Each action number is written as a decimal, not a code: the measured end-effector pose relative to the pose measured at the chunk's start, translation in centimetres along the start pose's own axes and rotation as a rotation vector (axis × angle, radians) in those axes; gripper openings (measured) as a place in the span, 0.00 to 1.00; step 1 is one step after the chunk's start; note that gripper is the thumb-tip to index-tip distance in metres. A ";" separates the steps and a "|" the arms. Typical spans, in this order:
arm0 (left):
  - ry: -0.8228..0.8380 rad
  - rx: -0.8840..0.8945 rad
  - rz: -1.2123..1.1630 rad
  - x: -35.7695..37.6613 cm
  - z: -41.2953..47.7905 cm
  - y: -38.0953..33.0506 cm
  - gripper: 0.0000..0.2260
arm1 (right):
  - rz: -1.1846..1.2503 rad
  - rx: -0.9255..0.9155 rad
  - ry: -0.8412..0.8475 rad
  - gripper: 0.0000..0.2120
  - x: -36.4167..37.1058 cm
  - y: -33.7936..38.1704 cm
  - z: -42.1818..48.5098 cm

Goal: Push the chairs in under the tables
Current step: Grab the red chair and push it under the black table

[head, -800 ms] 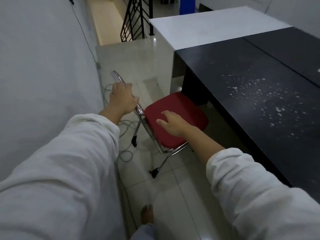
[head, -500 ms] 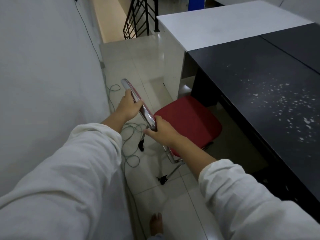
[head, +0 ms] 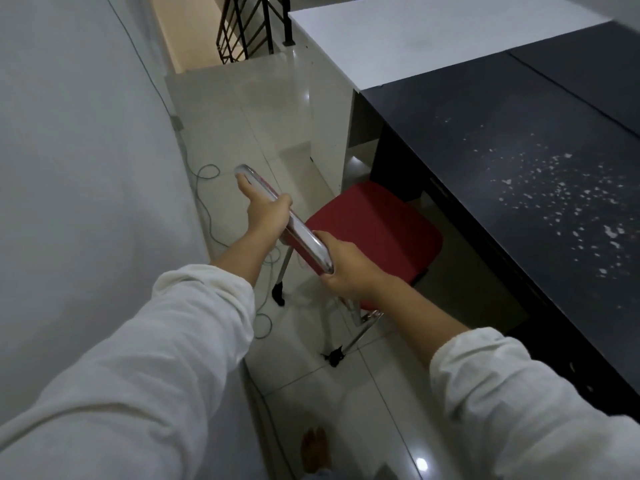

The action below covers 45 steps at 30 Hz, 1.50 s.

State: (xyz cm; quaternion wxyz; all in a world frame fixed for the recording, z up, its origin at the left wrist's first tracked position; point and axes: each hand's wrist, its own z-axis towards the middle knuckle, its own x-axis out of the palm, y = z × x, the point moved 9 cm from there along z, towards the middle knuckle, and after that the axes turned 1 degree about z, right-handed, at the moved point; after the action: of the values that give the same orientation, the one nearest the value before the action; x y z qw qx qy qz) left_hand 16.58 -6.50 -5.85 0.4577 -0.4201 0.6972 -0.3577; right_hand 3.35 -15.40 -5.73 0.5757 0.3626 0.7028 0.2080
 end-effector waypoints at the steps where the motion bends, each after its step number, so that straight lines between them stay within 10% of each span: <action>1: 0.008 -0.004 -0.027 0.7 -0.1 0.1 0.42 | -0.003 0.007 0.011 0.33 -0.7 -0.6 -0.4; 25: 0.142 -0.377 -0.399 7.5 4.9 1.5 0.39 | -0.229 0.126 -0.288 0.16 -8.0 -6.6 -2.0; 45: 0.345 -0.291 -0.357 14.3 5.6 -2.8 0.20 | -0.226 0.374 -0.370 0.21 -10.4 -8.8 -2.9</action>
State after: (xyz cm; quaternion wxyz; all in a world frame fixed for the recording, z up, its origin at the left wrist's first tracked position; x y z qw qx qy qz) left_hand 19.33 -21.33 -10.03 0.1968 -0.5303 0.7239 -0.3950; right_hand -1.03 -28.54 -4.46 0.6368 0.4138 0.6477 -0.0606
